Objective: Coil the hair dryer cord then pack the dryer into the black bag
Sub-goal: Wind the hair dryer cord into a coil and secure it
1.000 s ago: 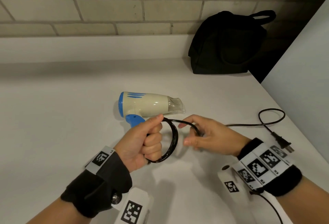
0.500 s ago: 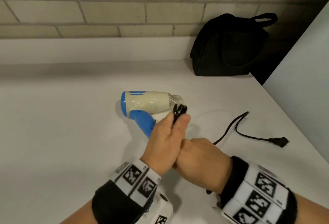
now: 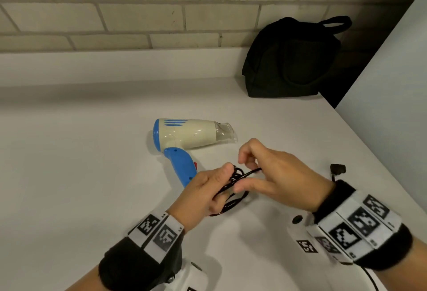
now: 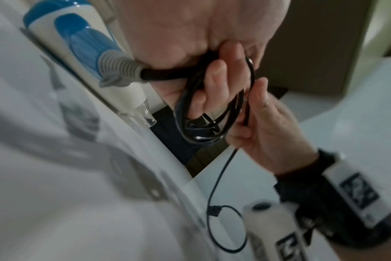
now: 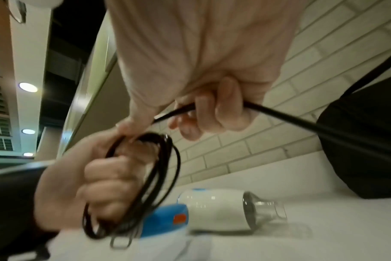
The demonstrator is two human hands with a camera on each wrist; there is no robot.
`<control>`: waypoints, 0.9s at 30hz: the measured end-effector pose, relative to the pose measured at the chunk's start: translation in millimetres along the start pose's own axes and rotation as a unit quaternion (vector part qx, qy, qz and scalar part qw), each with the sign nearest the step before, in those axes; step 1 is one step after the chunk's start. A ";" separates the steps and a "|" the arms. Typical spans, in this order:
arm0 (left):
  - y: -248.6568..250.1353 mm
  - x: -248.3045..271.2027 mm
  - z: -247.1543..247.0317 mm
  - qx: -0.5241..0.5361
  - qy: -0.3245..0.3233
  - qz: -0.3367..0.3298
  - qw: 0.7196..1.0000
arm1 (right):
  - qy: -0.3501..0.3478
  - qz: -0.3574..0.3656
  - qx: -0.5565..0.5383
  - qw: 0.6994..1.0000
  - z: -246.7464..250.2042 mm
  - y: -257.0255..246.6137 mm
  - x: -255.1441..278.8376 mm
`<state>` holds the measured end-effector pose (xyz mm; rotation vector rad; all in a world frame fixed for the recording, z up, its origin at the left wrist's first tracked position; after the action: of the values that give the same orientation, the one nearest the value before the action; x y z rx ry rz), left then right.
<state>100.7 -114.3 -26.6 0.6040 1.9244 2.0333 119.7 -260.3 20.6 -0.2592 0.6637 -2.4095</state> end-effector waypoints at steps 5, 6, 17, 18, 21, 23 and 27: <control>4.2 -0.5 5.4 0.119 -0.071 -0.009 0.990 | 0.002 0.037 -0.088 0.995 -27.9 10.5 -9.4; 4.2 -0.2 5.6 0.118 -0.080 -0.002 0.990 | 0.014 0.036 -0.121 0.992 -31.5 12.1 -10.3; 10.5 -5.6 -3.7 0.223 -0.012 0.076 0.972 | 0.096 0.020 -0.297 0.950 -48.3 16.5 -22.8; 9.7 -5.0 -3.2 0.233 0.001 0.084 0.969 | 0.085 0.021 -0.299 0.950 -46.3 16.6 -23.7; 7.7 -4.0 6.1 0.284 0.059 0.093 0.953 | 0.044 -0.007 -0.179 0.983 -32.9 26.1 -19.8; 9.8 -4.1 19.2 0.333 0.099 0.082 0.934 | 0.016 -0.064 -0.032 0.997 -23.4 39.9 -11.4; 20.4 -5.7 35.6 0.364 0.137 0.040 0.920 | 0.032 -0.115 0.098 0.988 -14.1 51.6 3.0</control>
<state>124.4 -87.3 -6.0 0.5682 2.8893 1.4419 139.2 -291.8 -18.1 -0.1843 0.4407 -2.6927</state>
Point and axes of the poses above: each hand's wrist, its own x-axis away from the middle knuckle, its own z-axis out of the back of the hand, y = z × x, the point moved 2 cm from there along -x, towards the middle knuckle, and after that the axes turned 3 degrees about -y, right-handed, at the moved point
